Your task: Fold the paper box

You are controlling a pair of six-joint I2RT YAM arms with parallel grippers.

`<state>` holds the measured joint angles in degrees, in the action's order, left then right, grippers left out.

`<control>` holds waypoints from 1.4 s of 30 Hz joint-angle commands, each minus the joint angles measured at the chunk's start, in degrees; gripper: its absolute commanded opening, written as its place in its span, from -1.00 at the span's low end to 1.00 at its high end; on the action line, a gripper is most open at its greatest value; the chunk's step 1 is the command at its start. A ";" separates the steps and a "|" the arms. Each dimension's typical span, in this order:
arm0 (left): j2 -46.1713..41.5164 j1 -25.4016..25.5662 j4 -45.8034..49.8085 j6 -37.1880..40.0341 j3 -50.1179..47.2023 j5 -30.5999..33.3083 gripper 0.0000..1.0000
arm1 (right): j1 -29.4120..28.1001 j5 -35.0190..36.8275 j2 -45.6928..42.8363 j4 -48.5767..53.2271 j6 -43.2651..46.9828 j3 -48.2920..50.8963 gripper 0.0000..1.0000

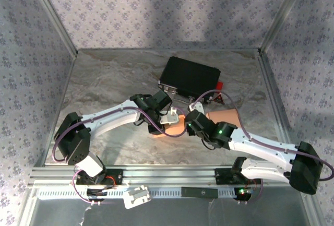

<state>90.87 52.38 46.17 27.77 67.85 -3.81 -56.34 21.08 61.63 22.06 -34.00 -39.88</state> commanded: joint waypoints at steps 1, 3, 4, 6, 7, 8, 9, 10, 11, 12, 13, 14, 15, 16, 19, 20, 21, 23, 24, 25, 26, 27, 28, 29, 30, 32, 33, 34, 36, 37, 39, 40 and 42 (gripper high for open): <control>0.72 -0.33 1.38 0.01 1.84 -0.67 -0.17 | 2.49 -3.53 0.43 1.39 3.05 -2.79 -0.40; 0.84 -0.35 1.50 0.09 1.92 -0.59 -0.17 | 4.92 -7.60 0.59 1.38 4.77 -3.47 -0.39; 0.83 -0.35 1.47 0.09 2.01 -0.66 -0.17 | 5.85 -9.30 0.60 1.44 5.61 -3.70 -0.38; 0.93 -0.33 1.55 0.09 2.11 -0.56 -0.17 | 7.61 -13.24 0.81 1.84 7.38 -4.68 -0.37; 0.97 -0.35 1.55 0.12 2.21 -0.58 -0.17 | 8.30 -14.68 0.99 2.22 7.90 -5.06 -0.37; 1.03 -0.35 1.55 0.12 2.21 -0.58 -0.17 | 8.81 -16.10 1.19 2.52 8.50 -5.37 -0.38; 1.14 -0.35 1.51 0.18 2.19 -0.57 -0.17 | 9.33 -17.26 1.51 2.72 8.99 -5.77 -0.40; 1.16 -0.27 1.49 0.24 2.24 -0.58 -0.17 | 9.63 -17.84 1.77 2.97 9.49 -5.99 -0.41; 1.24 -0.35 1.53 0.10 2.37 -0.58 -0.17 | 9.87 -18.17 2.04 3.16 9.85 -6.21 -0.44; 1.34 -0.35 1.55 0.18 2.41 -0.63 -0.17 | 10.18 -18.25 2.24 3.21 10.04 -6.41 -0.45; 1.39 -0.35 1.55 0.15 2.45 -0.67 -0.17 | 10.51 -18.83 2.52 3.15 10.30 -6.51 -0.45; 1.41 -0.35 1.55 0.12 2.46 -0.67 -0.17 | 10.78 -19.13 2.81 3.31 10.44 -6.83 -0.47; 1.44 -0.35 1.60 0.10 2.46 -0.71 -0.17 | 11.05 -19.10 3.17 3.51 10.74 -7.11 -0.48; 1.46 -0.35 1.60 0.18 2.46 -0.72 -0.17 | 11.29 -19.09 3.47 3.66 11.01 -7.33 -0.48; 1.36 -0.30 1.73 0.12 2.52 -0.61 -0.17 | 11.85 -19.49 4.00 3.86 11.59 -7.88 -0.56; 1.41 -0.34 1.73 0.14 2.46 -0.56 -0.17 | 11.84 -19.66 4.10 3.98 11.68 -8.00 -0.59; 1.34 -0.32 1.69 0.14 2.46 -0.50 -0.17 | 11.85 -19.60 4.18 4.02 11.67 -8.18 -0.61; 1.33 -0.35 1.68 0.06 2.50 -0.49 -0.17 | 11.78 -19.34 4.07 3.92 11.57 -8.15 -0.65; 1.40 -0.34 1.64 0.09 2.46 -0.49 -0.17 | 11.67 -19.15 4.07 3.84 11.50 -8.04 -0.67; 1.33 -0.35 1.62 0.01 2.45 -0.51 -0.17 | 11.56 -18.96 4.24 3.78 11.50 -8.07 -0.68; 1.44 -0.35 1.64 -0.06 2.46 -0.57 -0.17 | 11.28 -18.62 4.38 3.94 11.52 -8.10 -0.68; 1.44 -0.33 1.64 0.00 2.52 -0.49 -0.17 | 11.04 -18.20 4.68 3.99 11.50 -8.18 -0.68; 1.48 -0.35 1.69 -0.07 2.54 -0.49 -0.17 | 10.70 -17.53 4.86 4.04 11.41 -8.18 -0.68; 1.52 -0.35 1.70 -0.07 2.64 -0.55 -0.17 | 10.26 -16.59 5.04 4.17 11.32 -8.20 -0.69; 1.63 -0.34 1.73 -0.16 2.72 -0.47 -0.17 | 9.85 -15.82 5.17 4.17 11.17 -8.14 -0.69; 1.79 -0.38 1.73 -0.25 2.81 -0.47 -0.17 | 8.91 -13.78 5.55 4.44 10.89 -8.20 -0.69; 1.86 -0.35 1.68 -0.42 2.81 -0.49 -0.17 | 8.37 -12.68 5.76 4.63 10.72 -8.28 -0.70; 1.88 -0.30 1.64 -0.36 2.76 -0.49 -0.17 | 7.92 -11.68 5.87 4.68 10.63 -8.42 -0.73; 1.98 -0.34 1.47 -0.39 2.72 -0.49 -0.17 | 6.81 -9.51 6.05 4.92 10.37 -8.55 -0.80; 1.94 -0.34 1.45 -0.35 2.66 -0.49 -0.17 | 6.34 -8.65 5.97 4.92 10.19 -8.55 -0.85; 1.95 -0.43 1.42 -0.46 2.59 -0.41 -0.17 | 5.60 -7.28 5.62 4.75 9.85 -8.58 -0.94; 1.92 -0.44 1.39 -0.49 2.55 -0.32 -0.17 | 5.13 -6.88 5.36 4.67 9.76 -8.55 -0.97; 1.88 -0.44 1.39 -0.67 2.64 -0.32 -0.17 | 4.60 -6.42 5.17 4.55 9.36 -8.56 -1.00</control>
<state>92.05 52.23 46.44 27.75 69.19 -3.79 -50.96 11.29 67.24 25.32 -23.70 -46.76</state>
